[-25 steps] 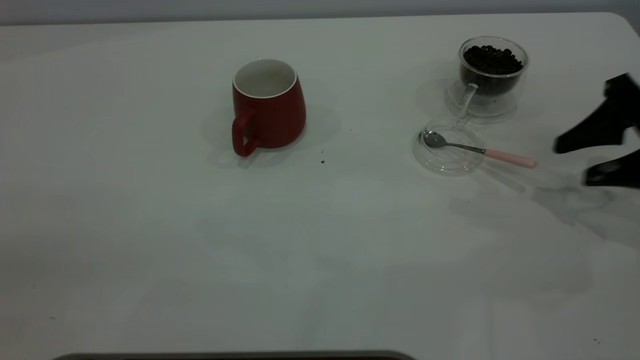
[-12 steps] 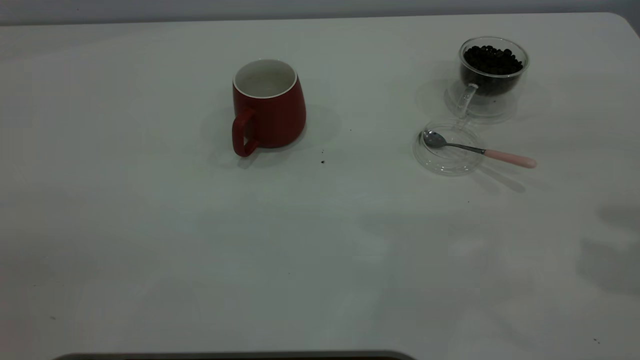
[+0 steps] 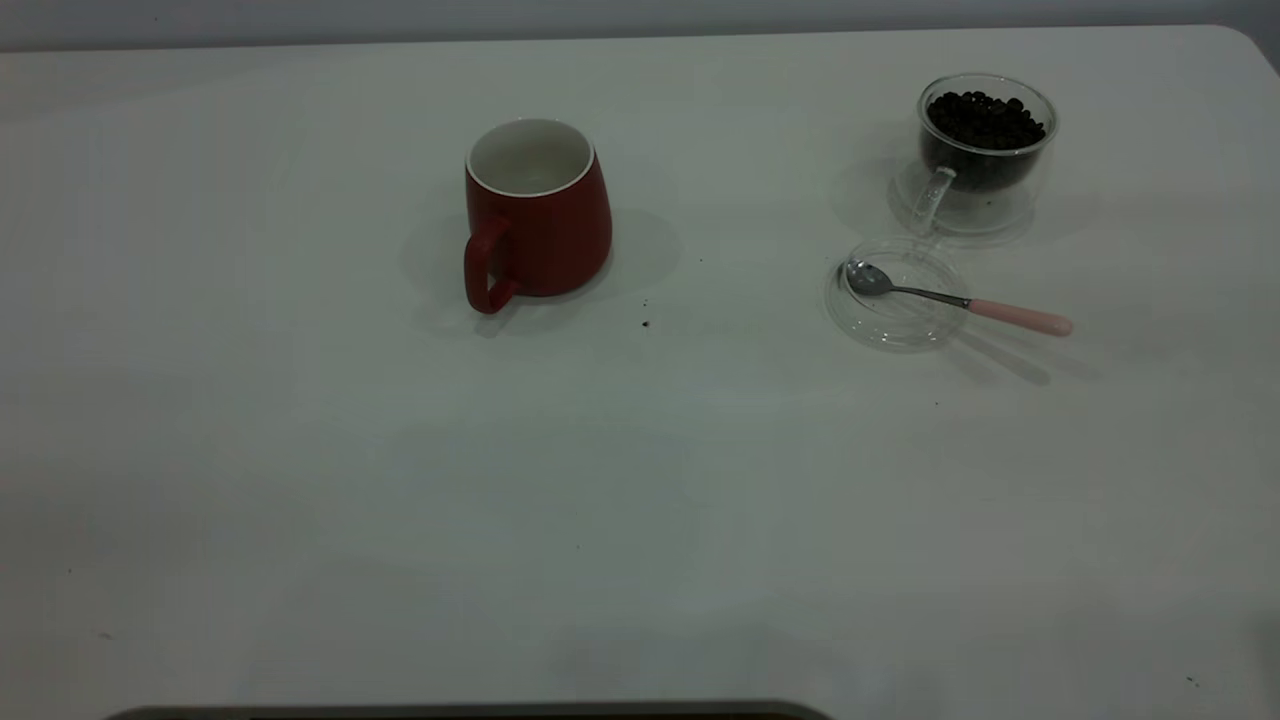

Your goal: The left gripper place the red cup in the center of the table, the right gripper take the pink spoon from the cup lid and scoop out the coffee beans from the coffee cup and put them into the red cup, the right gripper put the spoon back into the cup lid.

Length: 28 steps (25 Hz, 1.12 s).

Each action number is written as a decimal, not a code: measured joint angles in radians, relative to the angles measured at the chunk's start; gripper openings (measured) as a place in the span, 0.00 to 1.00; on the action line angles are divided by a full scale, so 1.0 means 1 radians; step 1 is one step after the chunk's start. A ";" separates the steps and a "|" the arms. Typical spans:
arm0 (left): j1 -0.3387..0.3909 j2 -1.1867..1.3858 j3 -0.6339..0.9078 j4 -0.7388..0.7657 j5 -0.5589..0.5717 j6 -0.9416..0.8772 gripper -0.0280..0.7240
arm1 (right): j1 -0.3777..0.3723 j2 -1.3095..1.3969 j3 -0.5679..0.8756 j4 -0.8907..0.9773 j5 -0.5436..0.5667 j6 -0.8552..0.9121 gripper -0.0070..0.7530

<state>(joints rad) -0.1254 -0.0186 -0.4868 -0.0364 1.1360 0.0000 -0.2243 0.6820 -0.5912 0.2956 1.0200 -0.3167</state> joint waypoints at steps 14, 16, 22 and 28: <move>0.000 0.000 0.000 0.000 0.000 0.000 0.79 | 0.218 -0.451 0.089 -0.133 0.083 0.073 0.78; 0.000 0.000 0.000 0.000 0.000 0.000 0.79 | 0.236 -0.488 0.100 -0.134 0.081 0.076 0.78; 0.000 0.000 0.000 0.000 0.000 0.000 0.79 | 0.255 -0.582 0.102 -0.151 0.085 0.093 0.78; 0.000 0.000 0.000 0.000 0.000 0.000 0.79 | 0.255 -0.648 0.114 -0.182 0.101 0.120 0.78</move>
<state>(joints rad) -0.1254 -0.0186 -0.4868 -0.0364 1.1360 0.0000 0.0308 0.0335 -0.4767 0.1137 1.1208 -0.1971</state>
